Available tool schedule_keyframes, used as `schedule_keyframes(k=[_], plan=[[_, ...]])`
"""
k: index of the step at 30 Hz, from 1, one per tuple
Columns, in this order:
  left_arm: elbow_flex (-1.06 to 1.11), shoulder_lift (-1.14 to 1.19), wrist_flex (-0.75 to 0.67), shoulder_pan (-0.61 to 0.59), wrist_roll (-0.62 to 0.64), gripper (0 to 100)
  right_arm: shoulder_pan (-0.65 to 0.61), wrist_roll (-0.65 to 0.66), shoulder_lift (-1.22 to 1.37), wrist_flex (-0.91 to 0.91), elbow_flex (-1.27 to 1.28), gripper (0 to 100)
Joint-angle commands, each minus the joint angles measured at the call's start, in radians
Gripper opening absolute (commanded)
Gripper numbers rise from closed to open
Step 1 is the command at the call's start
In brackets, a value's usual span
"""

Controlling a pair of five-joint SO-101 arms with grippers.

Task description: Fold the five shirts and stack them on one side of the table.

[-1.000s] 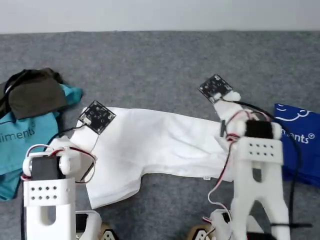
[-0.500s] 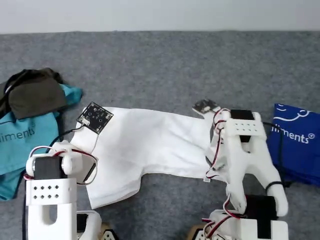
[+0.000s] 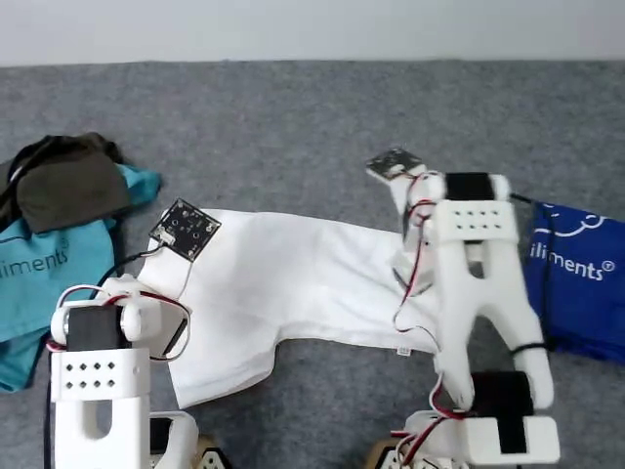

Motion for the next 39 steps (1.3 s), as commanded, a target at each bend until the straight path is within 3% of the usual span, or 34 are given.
schedule_keyframes(k=[1, 6, 11, 15, 21, 24, 39], plan=[[-0.015, -0.017, -0.017, -0.009, 0.008, 2, -0.002, -0.035, 0.044, -0.065, 0.101, 1.1], [-0.03, -0.017, 0.012, -0.009, 0.008, 2, -0.013, -0.041, 0.061, -0.036, 0.181, 1.0], [-0.035, -0.017, 0.011, -0.009, 0.008, 2, -0.044, -0.041, -0.038, 0.042, 0.029, 1.0], [-0.028, -0.017, -0.023, -0.009, 0.008, 2, 0.005, -0.049, -0.048, -0.002, -0.084, 1.7], [-0.028, -0.017, -0.086, -0.009, 0.008, 2, 0.104, -0.204, 0.094, -0.071, -0.14, 13.8], [-0.028, -0.011, -0.123, -0.009, 0.008, 2, 0.16, -0.269, 0.157, -0.073, -0.183, 13.7], [-0.027, -0.009, -0.163, -0.009, 0.005, 2, 0.252, -0.284, 0.361, -0.159, -0.319, 13.7]])
